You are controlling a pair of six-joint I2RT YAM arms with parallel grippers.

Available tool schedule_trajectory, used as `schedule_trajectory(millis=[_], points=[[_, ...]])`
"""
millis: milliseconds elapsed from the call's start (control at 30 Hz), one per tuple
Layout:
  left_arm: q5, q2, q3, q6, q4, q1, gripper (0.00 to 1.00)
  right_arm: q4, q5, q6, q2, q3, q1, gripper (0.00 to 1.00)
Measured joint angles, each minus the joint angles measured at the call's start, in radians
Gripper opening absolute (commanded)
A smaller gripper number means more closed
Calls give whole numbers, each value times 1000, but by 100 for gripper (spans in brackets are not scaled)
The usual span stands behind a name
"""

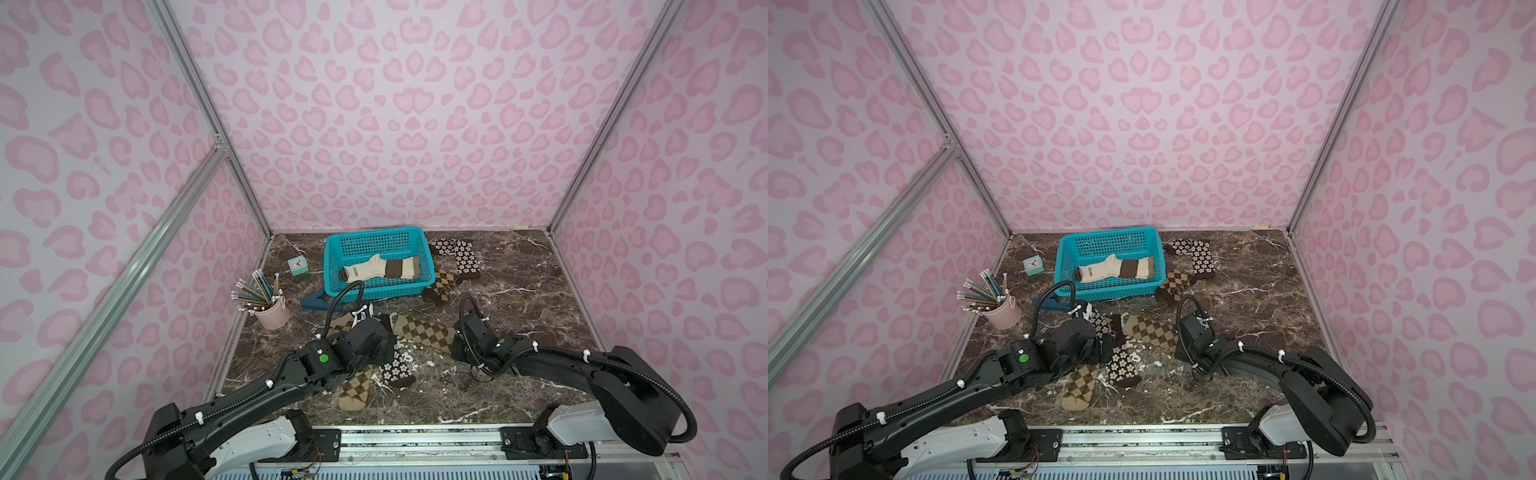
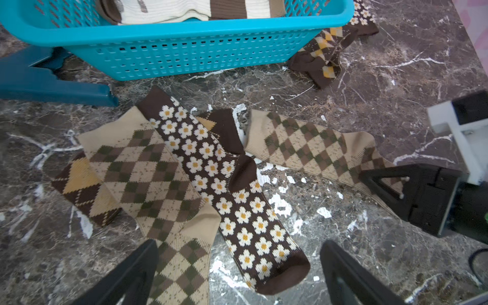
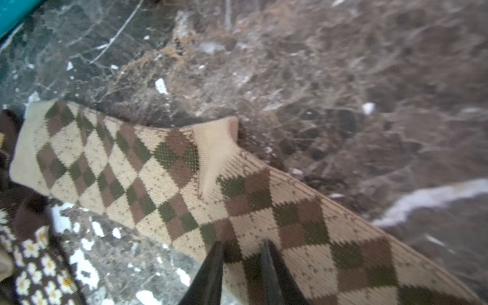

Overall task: Place the socks together as a pair
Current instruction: Flatten out the sock at the center of the board.

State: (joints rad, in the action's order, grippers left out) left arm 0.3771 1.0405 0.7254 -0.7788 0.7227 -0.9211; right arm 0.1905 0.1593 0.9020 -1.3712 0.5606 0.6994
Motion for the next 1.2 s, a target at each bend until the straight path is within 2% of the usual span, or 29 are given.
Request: schedule_trajectory(millis=[200, 300, 400, 533, 667, 833, 1200], points=[[15, -36, -19, -31, 18, 6, 98, 221, 110, 16, 169, -58, -69, 39], [11, -61, -38, -48, 30, 5, 98, 262, 140, -31, 225, -57, -127, 42], [5, -95, -57, -73, 51, 1, 98, 265, 131, -106, 241, -16, -154, 44], [-11, -146, -81, -115, 65, -7, 98, 178, 36, -179, 237, 28, -134, 43], [-14, -165, -103, -150, 72, -18, 98, 59, -137, -204, 123, 37, -90, 36], [-3, -158, -113, -191, 90, -40, 98, -73, -232, -211, -65, 117, -35, 28], [31, -150, -137, -260, 125, -72, 99, -211, -266, -199, -310, 249, 10, 17]])
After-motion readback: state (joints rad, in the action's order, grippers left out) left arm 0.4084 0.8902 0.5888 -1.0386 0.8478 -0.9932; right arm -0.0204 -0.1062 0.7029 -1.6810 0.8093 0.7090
